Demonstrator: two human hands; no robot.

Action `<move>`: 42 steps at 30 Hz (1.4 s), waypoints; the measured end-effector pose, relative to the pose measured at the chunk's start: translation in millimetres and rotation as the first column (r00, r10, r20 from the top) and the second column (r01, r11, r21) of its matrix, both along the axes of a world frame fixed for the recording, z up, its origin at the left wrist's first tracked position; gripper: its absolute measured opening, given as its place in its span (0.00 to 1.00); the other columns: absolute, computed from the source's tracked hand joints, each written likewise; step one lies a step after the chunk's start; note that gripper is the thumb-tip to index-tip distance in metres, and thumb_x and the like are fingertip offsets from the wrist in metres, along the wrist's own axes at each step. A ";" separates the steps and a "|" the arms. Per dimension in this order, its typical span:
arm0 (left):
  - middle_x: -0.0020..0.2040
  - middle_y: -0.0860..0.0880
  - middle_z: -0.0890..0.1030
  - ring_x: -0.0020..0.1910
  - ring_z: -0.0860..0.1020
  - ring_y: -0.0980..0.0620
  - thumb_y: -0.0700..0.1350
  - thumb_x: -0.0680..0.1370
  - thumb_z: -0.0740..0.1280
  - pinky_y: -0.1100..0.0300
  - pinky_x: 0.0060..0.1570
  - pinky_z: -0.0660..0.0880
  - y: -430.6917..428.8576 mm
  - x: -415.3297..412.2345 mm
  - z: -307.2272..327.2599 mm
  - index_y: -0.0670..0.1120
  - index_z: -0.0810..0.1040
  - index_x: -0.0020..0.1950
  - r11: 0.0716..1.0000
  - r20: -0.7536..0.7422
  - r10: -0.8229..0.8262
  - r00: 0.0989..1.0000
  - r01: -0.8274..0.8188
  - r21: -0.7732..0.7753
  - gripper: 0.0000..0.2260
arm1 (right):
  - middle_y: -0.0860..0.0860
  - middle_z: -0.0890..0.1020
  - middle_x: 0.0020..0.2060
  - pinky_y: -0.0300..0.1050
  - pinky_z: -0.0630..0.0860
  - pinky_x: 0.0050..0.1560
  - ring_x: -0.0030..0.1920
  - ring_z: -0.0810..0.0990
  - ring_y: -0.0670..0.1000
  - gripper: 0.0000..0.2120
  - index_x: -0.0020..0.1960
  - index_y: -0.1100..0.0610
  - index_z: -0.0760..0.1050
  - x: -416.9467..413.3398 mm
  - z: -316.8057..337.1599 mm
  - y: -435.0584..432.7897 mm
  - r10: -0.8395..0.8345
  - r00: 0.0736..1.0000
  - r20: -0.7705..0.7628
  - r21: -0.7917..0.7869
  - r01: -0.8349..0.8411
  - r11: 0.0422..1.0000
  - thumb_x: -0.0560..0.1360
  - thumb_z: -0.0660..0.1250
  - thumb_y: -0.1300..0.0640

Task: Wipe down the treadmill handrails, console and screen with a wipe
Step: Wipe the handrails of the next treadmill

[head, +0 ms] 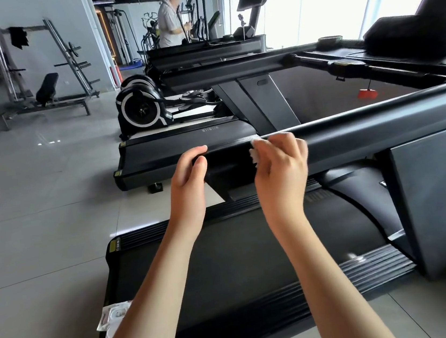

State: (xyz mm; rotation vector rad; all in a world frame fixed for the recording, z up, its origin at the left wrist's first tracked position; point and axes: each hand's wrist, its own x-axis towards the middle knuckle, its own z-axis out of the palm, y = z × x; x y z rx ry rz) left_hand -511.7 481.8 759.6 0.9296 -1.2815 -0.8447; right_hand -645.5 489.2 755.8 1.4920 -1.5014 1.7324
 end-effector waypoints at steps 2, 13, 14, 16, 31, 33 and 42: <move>0.55 0.56 0.79 0.57 0.74 0.59 0.39 0.82 0.59 0.58 0.62 0.69 1.3 -1.0 0.6 0.49 0.78 0.58 1.000 0.011 0.007 1.000 -0.007 -0.002 0.11 | 0.56 0.79 0.42 0.31 0.62 0.46 0.46 0.68 0.52 0.09 0.49 0.61 0.83 4.8 -1.5 1.0 0.066 0.988 -0.137 0.027 -0.062 0.998 0.71 0.68 0.69; 0.56 0.49 0.76 0.55 0.73 0.59 0.40 0.78 0.56 0.71 0.57 0.66 0.5 -1.4 8.9 0.42 0.81 0.57 0.930 0.394 0.281 0.875 -0.146 -0.337 0.16 | 0.53 0.81 0.41 0.31 0.65 0.46 0.44 0.73 0.53 0.07 0.49 0.60 0.84 3.1 -28.2 14.1 -0.008 0.999 -0.037 -0.032 0.007 0.999 0.74 0.69 0.66; 0.56 0.48 0.77 0.56 0.74 0.55 0.40 0.78 0.55 0.66 0.59 0.68 -0.4 -2.5 9.8 0.41 0.81 0.57 0.911 0.453 0.329 0.829 -0.152 -0.383 0.17 | 0.52 0.82 0.41 0.29 0.65 0.46 0.43 0.74 0.53 0.05 0.47 0.60 0.84 -0.1 -26.4 13.4 0.012 0.999 -0.043 -0.052 -0.014 0.999 0.75 0.69 0.64; 0.54 0.46 0.79 0.55 0.75 0.47 0.43 0.77 0.54 0.53 0.57 0.72 1.3 -4.8 9.8 0.40 0.81 0.58 0.875 0.543 0.413 0.731 -0.154 -0.458 0.19 | 0.51 0.82 0.39 0.26 0.63 0.47 0.42 0.75 0.54 0.06 0.44 0.59 0.84 -13.6 -21.4 10.9 -0.025 1.000 0.008 -0.091 0.026 0.996 0.76 0.69 0.61; 0.48 0.45 0.79 0.49 0.76 0.43 0.46 0.75 0.57 0.50 0.53 0.71 7.5 -21.3 13.7 0.42 0.81 0.59 0.773 0.693 0.619 0.370 -0.131 -0.620 0.19 | 0.54 0.80 0.44 0.41 0.75 0.45 0.43 0.80 0.57 0.04 0.45 0.63 0.83 -15.4 -59.3 13.0 -0.066 0.961 0.270 -0.040 0.080 0.996 0.75 0.69 0.66; 0.48 0.45 0.79 0.49 0.77 0.42 0.48 0.75 0.56 0.49 0.54 0.72 8.7 -24.9 15.0 0.41 0.80 0.58 0.780 0.710 0.616 0.342 -0.136 -0.611 0.20 | 0.54 0.80 0.45 0.37 0.73 0.46 0.44 0.79 0.56 0.06 0.48 0.63 0.83 -5.7 -57.7 16.2 -0.007 0.978 0.210 -0.027 0.013 1.000 0.73 0.69 0.69; 0.52 0.45 0.79 0.53 0.77 0.43 0.46 0.74 0.56 0.53 0.57 0.68 9.9 -30.2 11.7 0.39 0.79 0.59 0.789 0.701 0.602 0.382 -0.149 -0.596 0.20 | 0.56 0.80 0.43 0.37 0.72 0.47 0.43 0.79 0.60 0.05 0.42 0.64 0.82 -17.7 -49.5 10.3 -0.050 0.952 0.302 -0.067 0.074 0.995 0.75 0.68 0.65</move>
